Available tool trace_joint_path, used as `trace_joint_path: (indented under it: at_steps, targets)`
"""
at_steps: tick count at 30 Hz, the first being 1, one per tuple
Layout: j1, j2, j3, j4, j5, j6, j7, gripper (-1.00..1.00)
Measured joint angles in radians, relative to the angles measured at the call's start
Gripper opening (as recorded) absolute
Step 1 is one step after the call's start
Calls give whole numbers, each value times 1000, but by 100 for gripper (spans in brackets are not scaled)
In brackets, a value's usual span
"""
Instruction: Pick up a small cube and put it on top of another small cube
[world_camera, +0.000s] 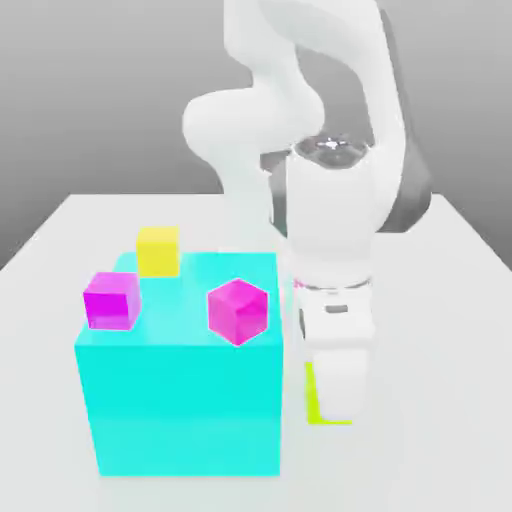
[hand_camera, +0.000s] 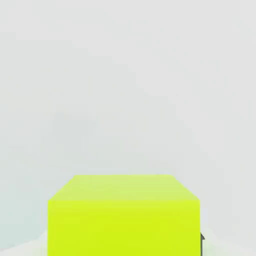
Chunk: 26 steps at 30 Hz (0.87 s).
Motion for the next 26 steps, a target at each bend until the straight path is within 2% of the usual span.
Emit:
trace_joint_path:
  at_steps: [3,6,10,17,19,22,23,26]
  targets:
    - [-48,-94,-32,39,-22,-113,-10,-100]
    - [-99,-194,-53,78,-85,-230,-5,-100]
    - [-191,-323,-74,128,-197,-383,1,-100]
    - [-343,-427,-167,214,-417,-664,-174,-100]
    - [-355,-407,-193,205,-442,-666,-222,-100]
    - [-356,-356,-222,144,-447,-564,-244,-100]
    - [-356,-343,-229,128,-447,-536,-247,100]
    - [-356,-343,-229,128,-447,-536,-247,100]
